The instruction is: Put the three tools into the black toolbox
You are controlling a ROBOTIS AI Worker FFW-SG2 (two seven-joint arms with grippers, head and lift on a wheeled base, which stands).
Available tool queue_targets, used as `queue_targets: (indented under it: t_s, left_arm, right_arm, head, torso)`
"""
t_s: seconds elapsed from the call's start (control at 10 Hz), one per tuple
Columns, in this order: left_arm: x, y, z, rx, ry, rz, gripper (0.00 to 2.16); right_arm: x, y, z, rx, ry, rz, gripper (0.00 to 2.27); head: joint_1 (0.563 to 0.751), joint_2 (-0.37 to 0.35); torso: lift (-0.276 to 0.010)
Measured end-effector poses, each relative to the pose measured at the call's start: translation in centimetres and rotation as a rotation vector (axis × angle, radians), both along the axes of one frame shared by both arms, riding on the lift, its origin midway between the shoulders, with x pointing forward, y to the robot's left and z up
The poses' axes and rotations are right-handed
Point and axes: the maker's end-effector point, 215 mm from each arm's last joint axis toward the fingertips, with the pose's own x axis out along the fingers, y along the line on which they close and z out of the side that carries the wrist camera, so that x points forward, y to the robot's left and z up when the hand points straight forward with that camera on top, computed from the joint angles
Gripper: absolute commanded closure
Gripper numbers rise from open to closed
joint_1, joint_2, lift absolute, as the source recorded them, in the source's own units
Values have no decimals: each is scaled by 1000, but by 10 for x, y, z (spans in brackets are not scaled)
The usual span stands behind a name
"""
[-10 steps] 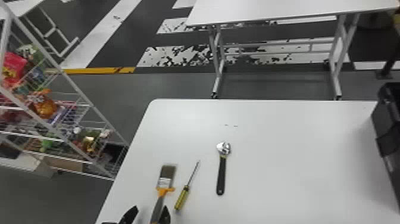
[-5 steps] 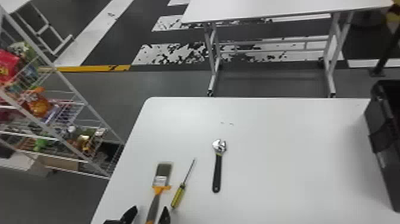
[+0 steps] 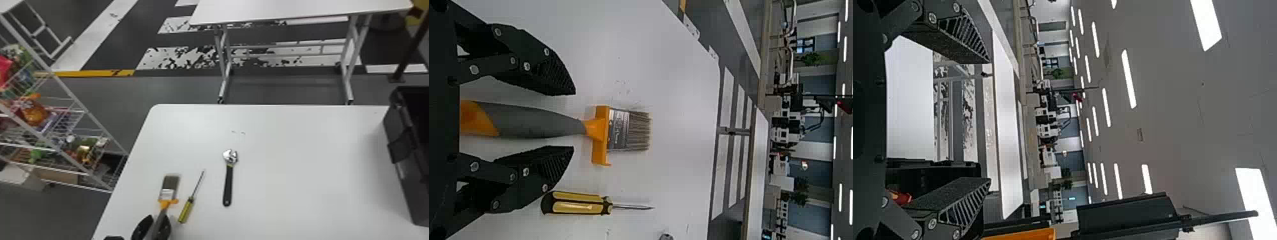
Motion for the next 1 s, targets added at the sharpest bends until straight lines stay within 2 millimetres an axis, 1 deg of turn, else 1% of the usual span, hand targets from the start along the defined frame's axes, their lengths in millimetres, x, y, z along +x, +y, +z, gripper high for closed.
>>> queue_targets:
  t_s: [0.4, 0.5, 0.6, 0.7, 0.9, 1.0]
  left_arm:
    - [2, 2, 3, -11, -9, 13, 2138]
    - [2, 3, 6, -14, -16, 18, 2138]
    - [2, 3, 13, -18, -30, 18, 2138]
    - [5, 2, 27, -20, -55, 15, 2138]
    - [10, -6, 62, -19, -108, 2, 2138]
    - [13, -11, 77, -20, -126, -7, 2138]
  right_arm:
    - [1, 0, 1, 5, -3, -3, 174]
    - [1, 0, 1, 6, -4, -3, 174]
    - [1, 1, 2, 8, -6, -2, 174]
    - [2, 2, 2, 11, -7, 0, 174]
    - [4, 8, 4, 19, -5, 11, 174]
    - [10, 14, -1, 29, 18, 29, 174]
  head:
    - [695, 247]
    - [695, 249]
    - [695, 253]
    - [695, 252]
    - [695, 243]
    - [695, 241]
  torso:
    - [-51]
    - [-51]
    - [-51]
    - [-51]
    - [-51]
    - [-51]
